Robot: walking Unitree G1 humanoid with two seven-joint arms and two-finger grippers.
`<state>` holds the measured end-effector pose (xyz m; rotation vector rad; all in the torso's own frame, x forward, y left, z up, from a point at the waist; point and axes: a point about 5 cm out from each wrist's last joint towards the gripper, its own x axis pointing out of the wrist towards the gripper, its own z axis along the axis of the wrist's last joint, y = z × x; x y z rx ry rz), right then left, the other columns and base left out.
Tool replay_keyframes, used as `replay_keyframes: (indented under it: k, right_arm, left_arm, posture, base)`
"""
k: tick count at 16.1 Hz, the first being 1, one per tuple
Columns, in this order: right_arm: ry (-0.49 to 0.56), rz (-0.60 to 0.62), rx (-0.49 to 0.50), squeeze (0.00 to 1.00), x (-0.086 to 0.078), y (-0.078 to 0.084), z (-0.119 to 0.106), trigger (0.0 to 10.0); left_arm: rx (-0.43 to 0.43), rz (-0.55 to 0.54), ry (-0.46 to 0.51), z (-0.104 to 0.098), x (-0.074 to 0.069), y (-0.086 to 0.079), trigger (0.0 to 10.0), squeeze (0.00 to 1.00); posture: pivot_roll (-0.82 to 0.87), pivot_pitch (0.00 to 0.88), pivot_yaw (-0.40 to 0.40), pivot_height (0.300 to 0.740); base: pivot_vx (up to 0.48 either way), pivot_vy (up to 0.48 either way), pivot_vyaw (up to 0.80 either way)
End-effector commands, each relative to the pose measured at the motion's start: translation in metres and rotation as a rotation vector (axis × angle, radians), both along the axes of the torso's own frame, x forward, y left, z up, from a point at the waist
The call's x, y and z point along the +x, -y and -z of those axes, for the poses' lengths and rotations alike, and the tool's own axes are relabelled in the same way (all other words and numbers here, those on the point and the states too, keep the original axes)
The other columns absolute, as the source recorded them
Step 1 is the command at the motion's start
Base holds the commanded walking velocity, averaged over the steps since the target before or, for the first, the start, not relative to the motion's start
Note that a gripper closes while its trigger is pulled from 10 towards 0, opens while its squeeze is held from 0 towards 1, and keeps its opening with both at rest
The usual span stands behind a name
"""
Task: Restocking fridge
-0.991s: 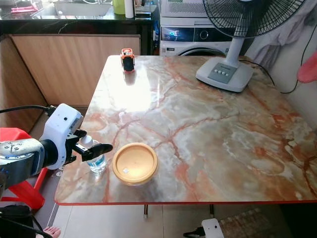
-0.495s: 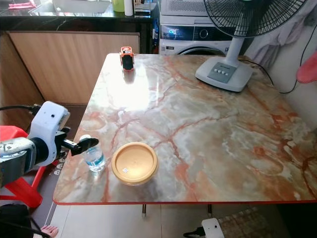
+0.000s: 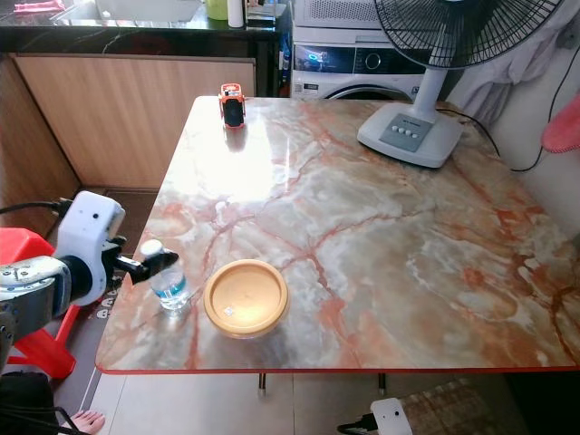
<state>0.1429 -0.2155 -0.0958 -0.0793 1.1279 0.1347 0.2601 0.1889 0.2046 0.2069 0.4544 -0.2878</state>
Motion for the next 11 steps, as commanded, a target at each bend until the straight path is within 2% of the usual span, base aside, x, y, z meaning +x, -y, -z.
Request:
replay_keyframes:
  k: [1,2,3,4,5,7,11]
  right_arm:
    - [0.006,0.007,-0.005,0.00,0.0009,0.0029,-0.0009,10.0]
    - [0.006,0.007,-0.004,0.00,0.0008,0.0026,-0.0009,10.0]
    - [0.005,0.007,-0.003,0.00,0.0007,0.0023,-0.0007,10.0]
    - [0.005,0.007,-0.003,0.00,0.0006,0.0020,-0.0006,10.0]
    - [0.004,0.006,-0.003,0.00,0.0005,0.0019,-0.0006,10.0]
    - [0.003,0.007,-0.006,0.00,0.0005,0.0021,-0.0006,10.0]
    - [0.002,0.004,-0.012,0.00,0.0007,0.0028,-0.0007,10.0]
  left_arm:
    - [-0.006,-0.022,0.012,-0.0013,0.0019,-0.0037,10.0,0.00]
    - [-0.006,-0.023,0.017,-0.0022,0.0026,-0.0039,10.0,0.00]
    - [-0.007,-0.024,0.018,-0.0022,0.0030,-0.0042,4.4,0.00]
    - [-0.008,-0.025,0.018,-0.0017,0.0035,-0.0044,1.6,0.00]
    - [-0.009,-0.025,0.017,-0.0012,0.0037,-0.0041,0.0,0.00]
    - [-0.017,-0.011,0.015,0.0003,0.0041,0.0003,0.0,0.00]
    - [-0.014,-0.017,0.021,-0.0006,0.0049,-0.0016,0.0,0.00]
  posture:
    - [0.11,0.000,-0.060,0.740]
    - [0.11,0.000,-0.059,0.740]
    - [0.11,0.000,-0.058,0.740]
    - [0.11,0.000,-0.057,0.740]
    - [0.11,0.000,-0.055,0.740]
    - [0.11,0.000,-0.056,0.740]
    - [0.11,0.000,-0.057,0.740]
  base:
    - [0.000,0.000,0.00]
    - [0.000,0.000,0.00]
    - [0.000,0.000,0.00]
    - [0.000,0.000,0.00]
    - [0.000,0.000,0.00]
    - [0.000,0.000,0.00]
    - [0.000,0.000,0.00]
